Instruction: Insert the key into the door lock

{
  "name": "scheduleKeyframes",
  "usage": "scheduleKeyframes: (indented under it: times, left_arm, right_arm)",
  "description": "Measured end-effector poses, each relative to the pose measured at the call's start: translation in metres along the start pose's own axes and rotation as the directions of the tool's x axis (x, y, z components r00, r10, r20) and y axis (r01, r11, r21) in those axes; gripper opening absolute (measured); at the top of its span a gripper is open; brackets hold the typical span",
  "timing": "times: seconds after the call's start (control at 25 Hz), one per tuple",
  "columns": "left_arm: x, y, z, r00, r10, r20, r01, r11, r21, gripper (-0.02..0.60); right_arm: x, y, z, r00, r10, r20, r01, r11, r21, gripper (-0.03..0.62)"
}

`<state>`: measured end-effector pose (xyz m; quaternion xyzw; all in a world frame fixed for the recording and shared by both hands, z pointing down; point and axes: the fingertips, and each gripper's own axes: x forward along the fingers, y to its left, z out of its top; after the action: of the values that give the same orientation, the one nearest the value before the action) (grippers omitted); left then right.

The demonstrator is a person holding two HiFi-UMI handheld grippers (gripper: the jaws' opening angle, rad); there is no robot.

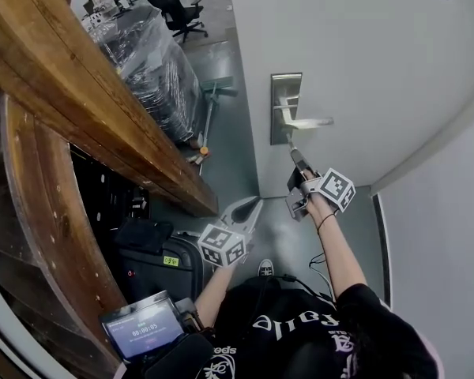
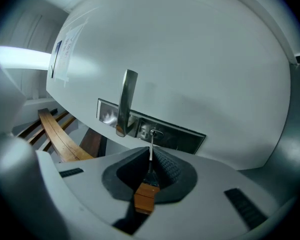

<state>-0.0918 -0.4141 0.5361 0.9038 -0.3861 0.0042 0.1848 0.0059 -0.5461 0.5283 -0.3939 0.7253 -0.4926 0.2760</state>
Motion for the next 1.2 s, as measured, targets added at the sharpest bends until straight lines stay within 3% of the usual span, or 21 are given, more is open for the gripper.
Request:
scheduleKeyframes:
  times: [0.84, 1.2]
  left_arm:
    - [-0.022, 0.036, 0.001, 0.999, 0.044, 0.01, -0.044, 0.999, -0.026, 0.014]
    - [-0.024, 0.037, 0.003, 0.999, 0.045, 0.014, -0.045, 0.999, -0.03, 0.014]
  right_arm:
    - [0.028, -0.006, 0.005, 1.0, 0.002, 0.027, -0.004, 0.997, 0.076, 0.037]
    - [0.036, -0.01, 0.005, 0.998, 0.018, 0.062, -0.032, 0.975, 0.221, 0.037]
